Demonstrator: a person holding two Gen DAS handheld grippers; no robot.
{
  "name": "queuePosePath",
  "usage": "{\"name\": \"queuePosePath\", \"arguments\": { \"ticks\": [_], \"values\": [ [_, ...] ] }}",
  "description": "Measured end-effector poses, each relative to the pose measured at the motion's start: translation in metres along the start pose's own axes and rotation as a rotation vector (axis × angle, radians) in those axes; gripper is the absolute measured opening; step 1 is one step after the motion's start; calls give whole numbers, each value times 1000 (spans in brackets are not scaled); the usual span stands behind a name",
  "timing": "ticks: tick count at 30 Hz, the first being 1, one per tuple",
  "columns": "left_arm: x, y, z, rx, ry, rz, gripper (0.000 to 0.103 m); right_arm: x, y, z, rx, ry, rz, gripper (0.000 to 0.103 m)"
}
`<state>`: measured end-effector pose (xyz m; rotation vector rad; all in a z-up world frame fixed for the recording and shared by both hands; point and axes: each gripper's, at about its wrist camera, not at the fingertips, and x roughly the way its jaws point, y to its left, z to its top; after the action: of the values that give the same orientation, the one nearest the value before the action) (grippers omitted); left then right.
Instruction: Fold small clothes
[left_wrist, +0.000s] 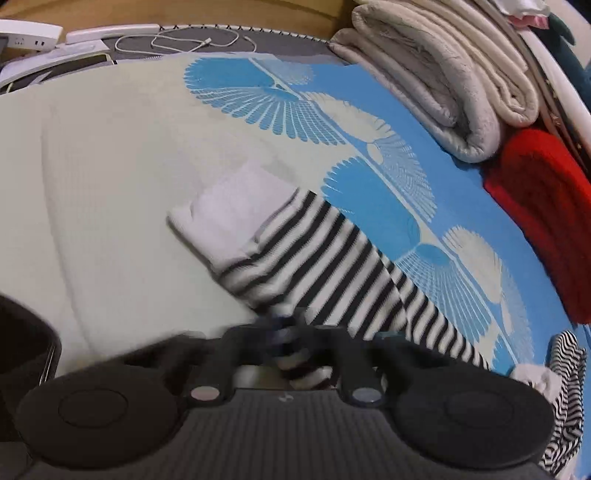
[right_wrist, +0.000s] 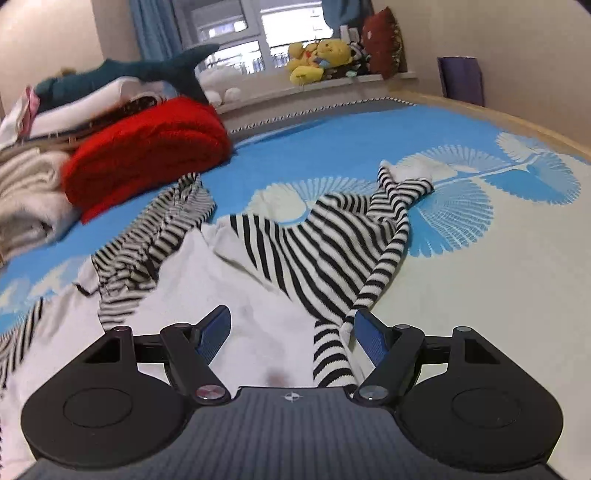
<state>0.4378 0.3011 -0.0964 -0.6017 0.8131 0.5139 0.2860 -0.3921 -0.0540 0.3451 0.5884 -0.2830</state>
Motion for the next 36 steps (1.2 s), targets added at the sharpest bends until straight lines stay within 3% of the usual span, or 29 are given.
{"name": "queuePosePath", "arguments": {
  "ticks": [5, 7, 9, 10, 11, 12, 13, 14, 16, 19, 24, 28, 30, 31, 32, 34, 36],
  "values": [
    [-11, 26, 20, -38, -108, 196, 5, 8, 7, -4, -55, 24, -16, 75],
    [-4, 45, 22, -79, -65, 188, 5, 8, 7, -5, -67, 21, -27, 75],
    [-2, 46, 18, -56, -55, 186, 11, 9, 3, -4, -61, 29, -39, 75],
    [-6, 42, 16, -34, -66, 196, 19, 11, -1, -2, -44, 36, -47, 75],
    [-11, 37, 15, -13, -79, 208, 43, 13, -6, 1, -20, 48, -51, 75],
    [-18, 33, 14, 1, -91, 225, 60, 14, -12, 5, 6, 56, -56, 75],
    [-25, 29, 12, 6, -108, 246, 87, 16, -18, 10, 19, 54, -60, 75],
    [-34, 24, 11, 15, -135, 263, 92, 19, -25, 20, 15, 44, -71, 75],
    [-49, 8, 8, 65, -160, 265, 92, 31, -40, 44, 1, 5, -120, 76],
    [-76, -17, -9, 120, -117, 253, 92, 71, -74, 87, 73, 4, -170, 78],
    [-128, -56, -71, 142, -87, 96, 95, 164, -117, 143, 159, 76, -254, 78],
    [-109, -100, -125, 307, -19, 77, 95, 223, -119, 157, 166, 174, -258, 77],
    [-91, -122, -138, 382, 25, 79, 95, 241, -129, 156, 291, 249, -172, 49],
    [-86, -132, -142, 402, 33, 74, 95, 243, -136, 155, 352, 253, -196, 21],
    [-84, -139, -145, 413, 34, 60, 95, 240, -144, 154, 400, 240, -225, 10],
    [-83, -148, -147, 405, 38, 16, 95, 229, -158, 151, 448, 238, -216, 9],
    [-82, -150, -147, 369, 57, -35, 95, 208, -174, 149, 391, 230, -314, 9]
  ]
}}
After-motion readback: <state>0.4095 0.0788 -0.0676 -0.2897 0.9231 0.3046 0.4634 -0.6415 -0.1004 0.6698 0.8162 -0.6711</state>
